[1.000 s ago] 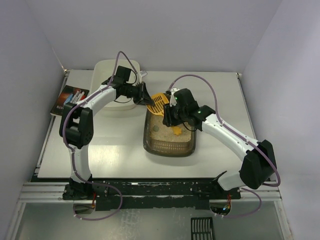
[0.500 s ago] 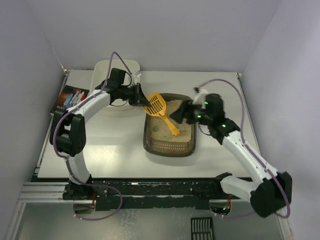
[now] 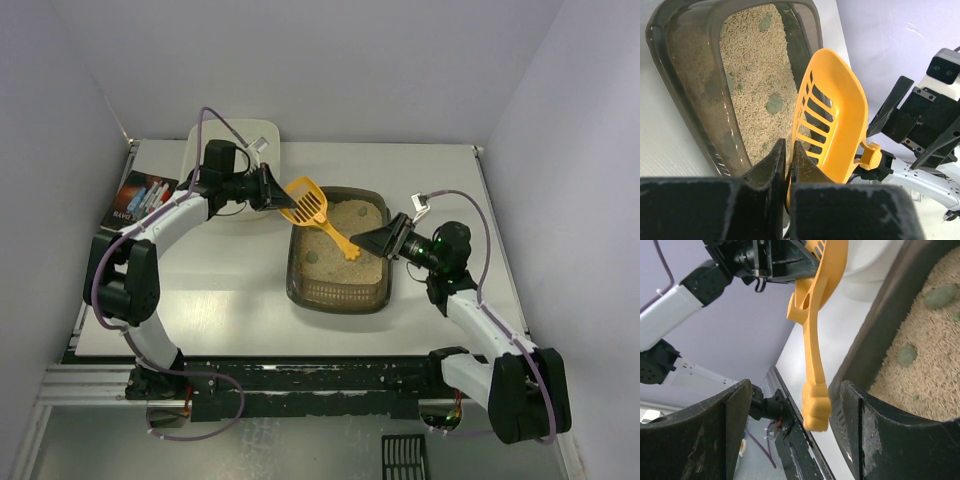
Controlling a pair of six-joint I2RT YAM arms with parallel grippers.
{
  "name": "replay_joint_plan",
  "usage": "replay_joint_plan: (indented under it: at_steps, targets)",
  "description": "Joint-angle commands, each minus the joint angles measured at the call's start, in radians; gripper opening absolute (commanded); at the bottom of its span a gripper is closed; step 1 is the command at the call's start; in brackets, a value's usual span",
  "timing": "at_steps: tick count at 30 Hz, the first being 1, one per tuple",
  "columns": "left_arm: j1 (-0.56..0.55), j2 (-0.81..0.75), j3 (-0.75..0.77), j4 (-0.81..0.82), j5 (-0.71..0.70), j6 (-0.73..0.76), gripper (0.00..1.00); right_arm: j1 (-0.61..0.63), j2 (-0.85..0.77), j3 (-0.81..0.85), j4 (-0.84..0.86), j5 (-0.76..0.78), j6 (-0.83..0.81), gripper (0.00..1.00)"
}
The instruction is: Clean the litter box
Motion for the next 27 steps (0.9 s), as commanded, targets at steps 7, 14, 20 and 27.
replay_joint_plan:
  at_steps: [7, 14, 20, 27]
  targets:
    - [-0.005, -0.051, -0.022, 0.057, 0.035, -0.007, 0.07, 0.074, 0.257, -0.007, 0.465, -0.069, 0.196, 0.67]
    - [-0.01, -0.052, -0.032, 0.056, 0.038, 0.001, 0.07, 0.117, 0.331, 0.043, 0.464, -0.048, 0.178, 0.67]
    - [-0.038, -0.03, -0.002, -0.005, 0.052, 0.054, 0.07, 0.14, 0.394, 0.099, 0.356, -0.059, 0.133, 0.64]
    - [-0.066, -0.026, 0.027, -0.046, 0.032, 0.098, 0.07, 0.171, 0.415, 0.113, 0.306, -0.064, 0.108, 0.62]
